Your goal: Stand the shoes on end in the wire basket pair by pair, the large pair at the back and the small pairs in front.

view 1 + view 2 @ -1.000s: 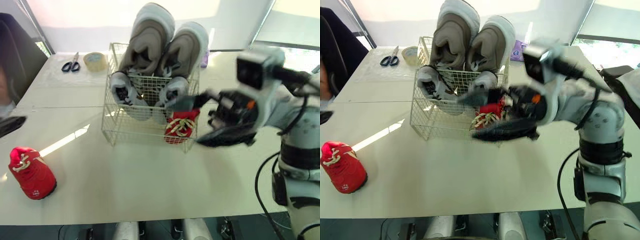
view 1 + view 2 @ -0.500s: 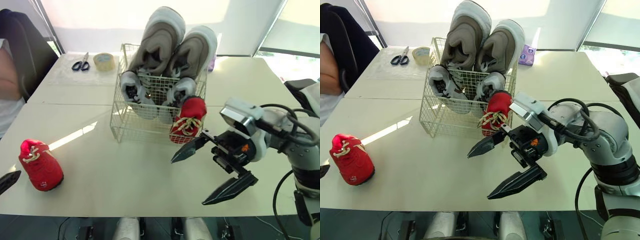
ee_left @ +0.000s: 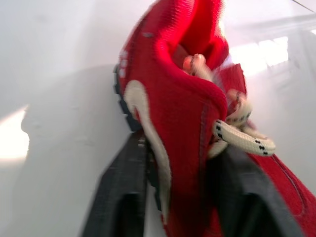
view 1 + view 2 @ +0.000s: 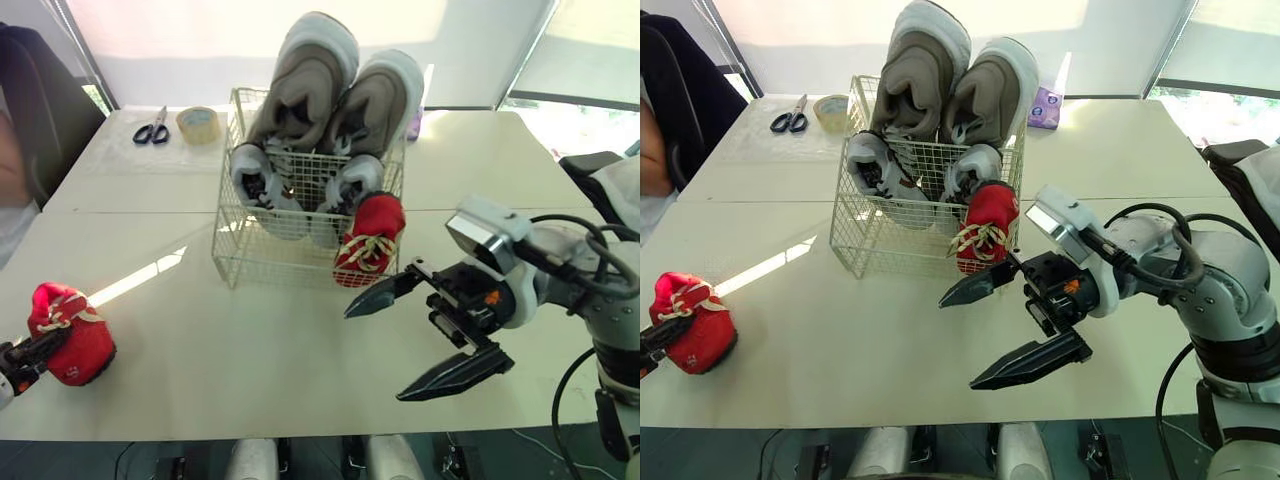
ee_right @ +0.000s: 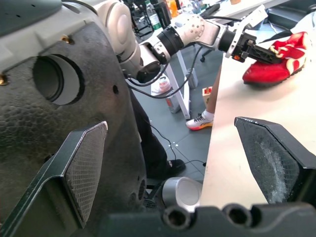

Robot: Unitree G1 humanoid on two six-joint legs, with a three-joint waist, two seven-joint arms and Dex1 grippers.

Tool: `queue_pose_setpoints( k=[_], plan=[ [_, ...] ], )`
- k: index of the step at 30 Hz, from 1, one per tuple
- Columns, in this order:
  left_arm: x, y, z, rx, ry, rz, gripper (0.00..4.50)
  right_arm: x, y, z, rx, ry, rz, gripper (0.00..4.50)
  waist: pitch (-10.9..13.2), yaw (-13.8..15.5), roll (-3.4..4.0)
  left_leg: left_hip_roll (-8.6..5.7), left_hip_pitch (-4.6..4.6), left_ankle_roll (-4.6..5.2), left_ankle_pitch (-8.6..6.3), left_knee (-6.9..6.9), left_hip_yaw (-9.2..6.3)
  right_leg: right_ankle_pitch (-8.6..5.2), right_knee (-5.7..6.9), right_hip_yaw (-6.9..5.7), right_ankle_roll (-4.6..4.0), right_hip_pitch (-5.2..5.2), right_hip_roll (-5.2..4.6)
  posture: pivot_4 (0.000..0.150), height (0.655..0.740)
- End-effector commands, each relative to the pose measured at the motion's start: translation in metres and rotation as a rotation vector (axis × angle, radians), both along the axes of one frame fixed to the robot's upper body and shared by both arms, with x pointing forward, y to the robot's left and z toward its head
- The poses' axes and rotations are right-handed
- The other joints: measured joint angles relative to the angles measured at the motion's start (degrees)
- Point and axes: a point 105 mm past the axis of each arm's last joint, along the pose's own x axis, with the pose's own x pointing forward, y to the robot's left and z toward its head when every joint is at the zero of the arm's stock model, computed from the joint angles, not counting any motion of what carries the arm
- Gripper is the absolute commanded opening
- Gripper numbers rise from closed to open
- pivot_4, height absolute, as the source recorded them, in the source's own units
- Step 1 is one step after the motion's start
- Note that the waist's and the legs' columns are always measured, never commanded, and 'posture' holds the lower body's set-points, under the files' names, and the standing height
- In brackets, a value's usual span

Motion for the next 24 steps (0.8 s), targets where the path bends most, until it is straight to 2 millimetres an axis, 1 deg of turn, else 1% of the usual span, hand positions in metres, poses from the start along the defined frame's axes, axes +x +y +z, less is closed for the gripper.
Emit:
queue_pose_setpoints(
  k=[1,2,3,4,5,6,8,9,10,11,12,13,14,15,16,17,18,19,20,21,22,23,24],
  plan=[
    [0.001,0.000,0.003,0.011,-0.015,-0.001,0.02,-0.003,-0.002,0.006,0.011,-0.050,-0.007,4.50,-0.01,-0.12,-0.02,0.00,0.00,0.00,0.00,0.00,0.00,0.00,0.00,0.00,0.00,0.00,-0.01,0.150,0.7400],
    [0.002,0.000,0.007,0.009,-0.030,-0.001,0.02,-0.002,-0.002,0.006,0.010,-0.051,-0.011,4.50,-0.01,-0.14,-0.01,0.00,0.00,0.00,0.00,0.00,0.01,0.00,0.00,0.01,0.00,0.01,-0.01,0.150,0.7400],
    [0.002,0.002,0.015,0.015,-0.064,0.014,0.02,-0.001,-0.003,0.006,0.007,-0.053,-0.018,4.50,-0.01,-0.13,-0.01,0.00,0.00,0.00,0.00,0.00,0.01,0.00,-0.01,0.01,0.00,0.00,-0.01,0.150,0.7400],
    [0.003,0.006,0.036,0.022,-0.134,0.028,0.02,0.001,-0.004,0.006,0.006,-0.056,-0.031,4.50,-0.01,-0.13,-0.03,0.00,0.00,0.00,0.00,0.00,0.00,0.00,-0.01,0.01,0.00,0.00,-0.01,0.150,0.7400],
    [0.005,0.007,0.062,0.052,-0.210,0.033,0.02,0.005,-0.005,0.008,0.008,-0.057,-0.046,4.50,-0.02,-0.12,-0.11,0.01,-0.01,0.00,0.00,0.00,0.00,0.00,0.00,0.00,0.00,-0.01,0.00,0.150,0.7400],
    [0.006,0.007,0.080,0.071,-0.259,0.034,0.02,0.007,-0.006,0.009,0.009,-0.058,-0.057,4.50,-0.05,-0.10,-0.27,0.02,-0.02,0.00,0.01,0.00,-0.01,0.00,0.00,0.00,0.00,-0.02,0.00,0.150,0.7400],
    [0.012,-0.007,0.116,0.170,-0.354,-0.006,0.02,0.012,-0.009,0.014,0.021,-0.057,-0.078,4.50,-0.14,-0.11,-0.46,0.03,-0.02,-0.03,0.02,0.00,-0.04,0.00,0.01,-0.03,-0.01,-0.01,0.00,0.150,0.7400],
    [0.016,-0.018,0.135,0.232,-0.406,-0.029,0.02,0.015,-0.010,0.017,0.029,-0.057,-0.091,4.50,-0.13,-0.09,-0.45,0.02,-0.02,-0.03,0.02,0.01,-0.04,0.00,-0.01,-0.02,-0.01,0.01,-0.01,0.150,0.7400],
    [0.026,-0.041,0.166,0.323,-0.504,-0.073,0.02,0.022,-0.012,0.021,0.033,-0.065,-0.119,4.50,-0.13,-0.04,-0.44,-0.03,-0.02,-0.03,0.02,0.02,-0.03,0.00,-0.02,-0.02,0.00,0.04,-0.06,0.150,0.7400],
    [0.034,-0.068,0.196,0.400,-0.621,-0.122,0.02,0.027,-0.013,0.025,0.034,-0.073,-0.146,4.50,-0.12,0.21,-0.42,-0.09,-0.02,-0.03,0.02,0.02,-0.02,0.00,-0.02,-0.02,0.00,0.04,-0.14,0.150,0.7400],
    [0.037,-0.087,0.215,0.443,-0.699,-0.149,0.02,0.031,-0.014,0.027,0.033,-0.077,-0.164,4.50,-0.13,0.65,-0.44,-0.12,-0.02,-0.03,0.02,0.03,-0.02,0.01,-0.02,-0.04,0.00,0.09,-0.18,0.150,0.7400],
    [0.040,-0.112,0.236,0.484,-0.822,-0.171,0.02,0.034,-0.015,0.030,0.039,-0.066,-0.177,4.50,-0.15,0.77,-0.48,-0.12,-0.04,-0.03,0.03,0.06,0.00,0.01,-0.02,-0.08,0.00,0.12,-0.21,0.150,0.7400],
    [0.041,-0.128,0.247,0.499,-0.899,-0.178,0.02,0.035,-0.015,0.032,0.044,-0.056,-0.182,4.50,-0.16,0.92,-0.38,-0.12,-0.04,-0.02,0.03,0.06,0.04,0.02,-0.04,-0.06,0.01,0.23,-0.21,0.150,0.7400],
    [0.046,-0.146,0.255,0.574,-0.938,-0.179,0.02,0.035,-0.015,0.033,0.040,-0.048,-0.183,4.50,-0.17,0.92,-0.35,-0.17,0.03,-0.02,0.03,0.06,0.07,0.03,-0.06,-0.06,0.02,0.52,-0.23,0.150,0.7400],
    [0.048,-0.161,0.262,0.581,-1.000,-0.168,0.02,0.034,-0.014,0.035,0.036,-0.036,-0.184,4.50,-0.18,0.90,-0.32,-0.18,0.05,-0.07,0.06,0.06,0.12,0.08,-0.08,-0.04,0.10,0.55,-0.23,0.150,0.7400],
    [0.049,-0.170,0.270,0.598,-1.065,-0.123,0.02,0.034,-0.015,0.036,0.034,-0.023,-0.186,4.50,-0.20,0.89,-0.19,-0.20,0.09,-0.13,0.17,0.04,0.17,0.15,-0.08,-0.05,0.23,0.59,-0.21,0.150,0.7400],
    [0.050,-0.186,0.270,0.616,-1.103,-0.127,0.02,0.034,-0.016,0.037,0.027,-0.006,-0.196,4.50,-0.20,0.87,-0.12,-0.20,0.15,0.01,0.23,0.03,0.23,0.18,-0.07,-0.06,0.28,0.66,-0.18,0.150,0.7400],
    [0.047,-0.199,0.268,0.636,-1.150,-0.124,0.02,0.036,-0.020,0.038,0.020,0.014,-0.212,4.50,-0.20,0.71,-0.13,-0.18,0.17,0.03,0.24,0.03,0.26,0.24,-0.08,-0.06,0.39,0.66,-0.13,0.150,0.7400],
    [0.045,-0.209,0.261,0.662,-1.160,-0.137,0.02,0.037,-0.023,0.039,0.016,0.034,-0.229,4.50,-0.20,0.60,-0.13,-0.09,0.17,0.03,0.25,0.03,0.28,0.26,-0.09,-0.06,0.43,0.67,0.04,0.150,0.7400],
    [0.045,-0.216,0.253,0.682,-1.161,-0.162,0.02,0.039,-0.026,0.040,0.015,0.053,-0.244,4.50,-0.20,0.50,-0.13,-0.07,0.20,0.01,0.26,0.03,0.31,0.26,-0.08,-0.06,0.44,0.66,0.10,0.150,0.7400],
    [0.043,-0.215,0.247,0.685,-1.177,-0.135,0.02,0.042,-0.031,0.041,0.007,0.073,-0.265,4.50,-0.19,0.47,-0.14,-0.02,0.21,0.00,0.27,0.03,0.32,0.26,-0.07,-0.06,0.44,0.66,0.16,0.150,0.7400],
    [0.045,-0.220,0.238,0.681,-1.179,-0.156,0.02,0.044,-0.036,0.040,-0.006,0.094,-0.287,4.50,-0.19,0.55,-0.13,0.01,0.21,-0.06,0.31,0.04,0.31,0.25,-0.06,-0.07,0.45,0.65,0.25,0.150,0.7400],
    [0.046,-0.230,0.230,0.711,-1.198,-0.190,0.02,0.046,-0.042,0.039,-0.017,0.114,-0.308,4.50,-0.17,0.73,-0.15,0.01,0.23,-0.07,0.32,0.03,0.31,0.25,-0.04,-0.07,0.44,0.65,0.37,0.150,0.7400]
  ],
)
